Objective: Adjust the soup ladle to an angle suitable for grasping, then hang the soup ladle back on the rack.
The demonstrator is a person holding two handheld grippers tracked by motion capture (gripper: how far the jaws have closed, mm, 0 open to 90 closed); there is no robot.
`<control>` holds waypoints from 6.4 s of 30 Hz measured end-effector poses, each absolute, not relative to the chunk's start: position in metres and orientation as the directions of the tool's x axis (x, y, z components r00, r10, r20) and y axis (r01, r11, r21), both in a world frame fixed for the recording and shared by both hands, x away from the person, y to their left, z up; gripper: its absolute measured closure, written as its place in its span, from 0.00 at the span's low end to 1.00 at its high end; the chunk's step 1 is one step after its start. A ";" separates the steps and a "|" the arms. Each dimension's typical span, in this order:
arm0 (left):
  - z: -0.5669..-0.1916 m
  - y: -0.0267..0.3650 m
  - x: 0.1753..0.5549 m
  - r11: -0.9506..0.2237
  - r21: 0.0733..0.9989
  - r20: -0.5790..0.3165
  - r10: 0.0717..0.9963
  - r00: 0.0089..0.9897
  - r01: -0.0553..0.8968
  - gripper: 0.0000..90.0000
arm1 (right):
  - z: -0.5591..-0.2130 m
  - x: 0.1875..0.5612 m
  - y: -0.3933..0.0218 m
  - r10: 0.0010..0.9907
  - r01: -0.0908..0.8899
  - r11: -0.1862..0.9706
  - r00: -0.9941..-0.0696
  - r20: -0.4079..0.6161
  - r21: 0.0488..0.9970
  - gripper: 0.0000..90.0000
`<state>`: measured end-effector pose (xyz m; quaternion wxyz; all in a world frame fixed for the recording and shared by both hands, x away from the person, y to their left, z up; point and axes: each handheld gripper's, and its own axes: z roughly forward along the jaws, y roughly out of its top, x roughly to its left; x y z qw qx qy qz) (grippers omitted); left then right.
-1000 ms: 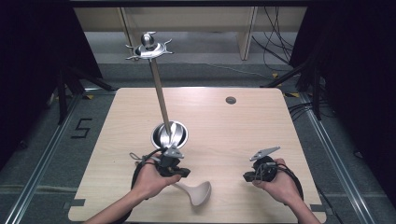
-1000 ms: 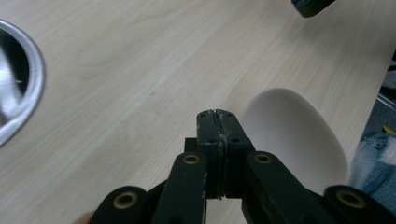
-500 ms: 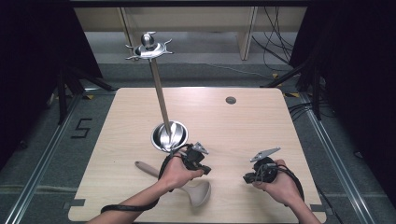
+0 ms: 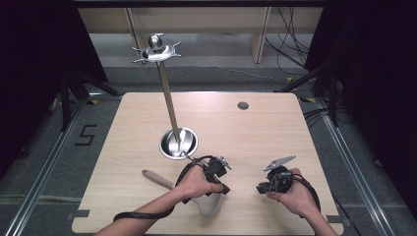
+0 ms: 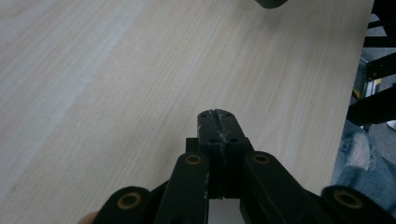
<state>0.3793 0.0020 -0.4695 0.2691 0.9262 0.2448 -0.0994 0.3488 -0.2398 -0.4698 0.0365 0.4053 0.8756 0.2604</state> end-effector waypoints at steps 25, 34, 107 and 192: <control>-0.464 0.045 0.326 -0.818 0.313 -0.299 0.397 0.868 0.482 0.99 | -0.470 0.348 -0.240 0.732 0.693 0.533 -0.665 0.148 0.485 0.86; -0.463 0.067 0.321 -0.825 0.292 -0.283 0.408 0.868 0.483 0.99 | -0.469 0.347 -0.240 0.743 0.710 0.521 -0.650 0.157 0.474 0.85; -0.478 0.208 0.372 -0.173 0.261 -0.247 0.939 0.239 0.950 0.38 | -0.470 0.351 -0.250 0.755 0.712 0.490 -0.635 0.164 0.503 0.69; -0.417 0.288 0.291 -0.175 0.797 -0.236 0.791 0.565 0.578 0.84 | -0.471 0.350 -0.253 0.756 0.666 0.462 -0.641 0.132 0.586 0.64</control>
